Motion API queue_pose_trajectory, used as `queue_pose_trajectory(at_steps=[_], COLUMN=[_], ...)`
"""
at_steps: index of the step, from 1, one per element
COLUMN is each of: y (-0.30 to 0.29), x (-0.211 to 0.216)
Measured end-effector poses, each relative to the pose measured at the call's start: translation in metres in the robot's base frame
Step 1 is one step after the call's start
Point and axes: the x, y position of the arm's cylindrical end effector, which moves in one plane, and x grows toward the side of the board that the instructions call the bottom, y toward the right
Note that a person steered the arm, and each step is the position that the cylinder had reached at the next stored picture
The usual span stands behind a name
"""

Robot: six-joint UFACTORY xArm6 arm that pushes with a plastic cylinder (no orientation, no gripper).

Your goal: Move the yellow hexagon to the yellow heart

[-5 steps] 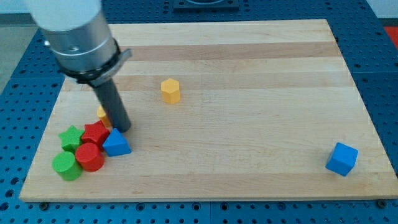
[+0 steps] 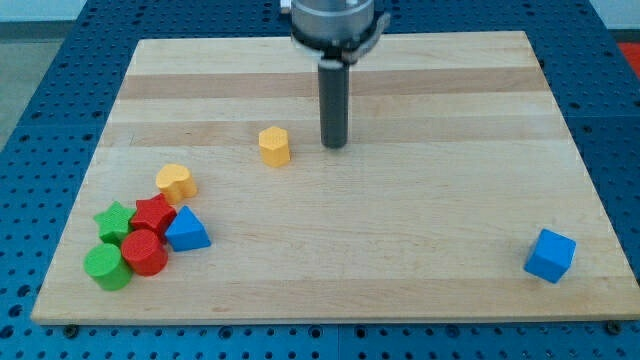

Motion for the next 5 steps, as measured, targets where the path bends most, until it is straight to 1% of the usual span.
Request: queue_pose_trajectory(at_steps=[1, 5], y=[-0.021, -0.098], x=[-0.021, 0.036])
